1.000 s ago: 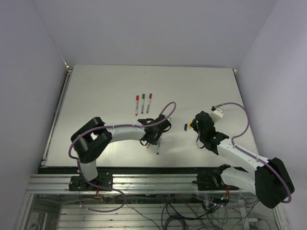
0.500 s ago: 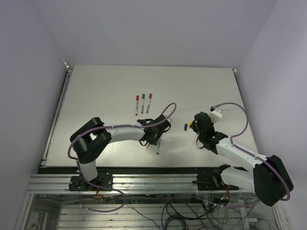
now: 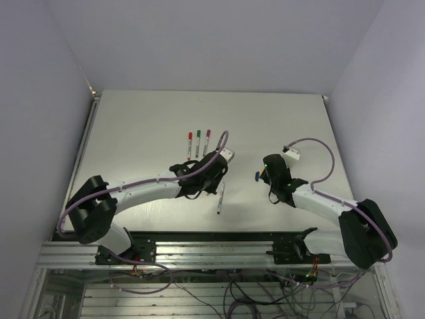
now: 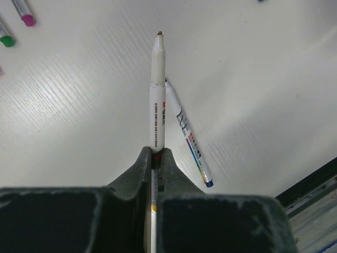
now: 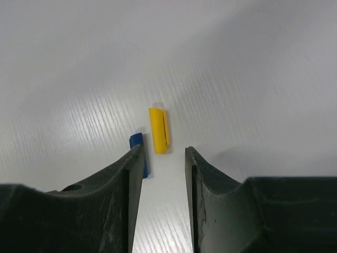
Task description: Insert the pens into the pen caps
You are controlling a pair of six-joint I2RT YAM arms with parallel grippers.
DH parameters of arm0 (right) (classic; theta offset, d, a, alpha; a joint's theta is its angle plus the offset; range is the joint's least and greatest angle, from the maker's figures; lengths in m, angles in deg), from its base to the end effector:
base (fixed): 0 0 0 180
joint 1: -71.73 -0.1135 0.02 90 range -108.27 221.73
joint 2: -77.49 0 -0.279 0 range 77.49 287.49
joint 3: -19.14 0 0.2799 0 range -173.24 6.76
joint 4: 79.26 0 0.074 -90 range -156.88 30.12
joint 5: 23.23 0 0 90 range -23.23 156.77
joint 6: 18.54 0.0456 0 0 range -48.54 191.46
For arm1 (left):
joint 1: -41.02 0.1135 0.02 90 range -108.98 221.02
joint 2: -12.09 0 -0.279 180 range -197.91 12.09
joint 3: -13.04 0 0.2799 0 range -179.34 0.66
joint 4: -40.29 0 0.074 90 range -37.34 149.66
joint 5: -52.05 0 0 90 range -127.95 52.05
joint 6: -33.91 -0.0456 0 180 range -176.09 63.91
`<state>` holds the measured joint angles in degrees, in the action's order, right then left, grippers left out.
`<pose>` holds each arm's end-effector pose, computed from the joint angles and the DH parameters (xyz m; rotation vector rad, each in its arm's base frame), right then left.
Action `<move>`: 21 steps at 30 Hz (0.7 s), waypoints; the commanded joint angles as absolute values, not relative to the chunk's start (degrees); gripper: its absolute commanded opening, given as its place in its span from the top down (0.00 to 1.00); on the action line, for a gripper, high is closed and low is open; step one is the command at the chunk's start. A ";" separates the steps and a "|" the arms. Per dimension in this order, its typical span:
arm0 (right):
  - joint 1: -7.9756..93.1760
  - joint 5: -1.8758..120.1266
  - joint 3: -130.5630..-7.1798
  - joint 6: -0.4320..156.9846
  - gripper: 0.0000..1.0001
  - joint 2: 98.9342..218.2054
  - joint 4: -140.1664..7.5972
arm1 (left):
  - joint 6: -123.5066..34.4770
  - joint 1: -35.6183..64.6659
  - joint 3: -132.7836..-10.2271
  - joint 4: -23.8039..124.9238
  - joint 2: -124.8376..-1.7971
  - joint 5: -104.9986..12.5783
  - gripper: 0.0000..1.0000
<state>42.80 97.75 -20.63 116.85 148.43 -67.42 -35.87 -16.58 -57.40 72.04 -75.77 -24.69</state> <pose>0.2311 0.1009 0.1552 0.5723 2.1211 0.0910 0.1985 -0.2933 0.2189 0.6780 2.3316 -0.3477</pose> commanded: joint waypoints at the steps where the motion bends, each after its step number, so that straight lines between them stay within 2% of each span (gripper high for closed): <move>1: 43.15 98.16 -24.63 114.36 0.63 152.74 -67.34 | -33.79 -15.67 -54.59 68.37 -72.62 -25.23 0.93; 9: 43.22 97.62 -29.87 112.60 0.63 161.51 -65.71 | -32.82 -13.90 -51.44 66.46 -69.45 -26.77 0.93; 21: 45.72 98.01 -31.97 111.98 0.64 165.97 -65.17 | -32.72 -12.22 -49.84 64.95 -68.37 -29.34 0.93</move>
<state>44.74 97.22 -30.58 112.61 164.99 -65.78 -33.18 -12.69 -50.69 67.17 -69.36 -27.18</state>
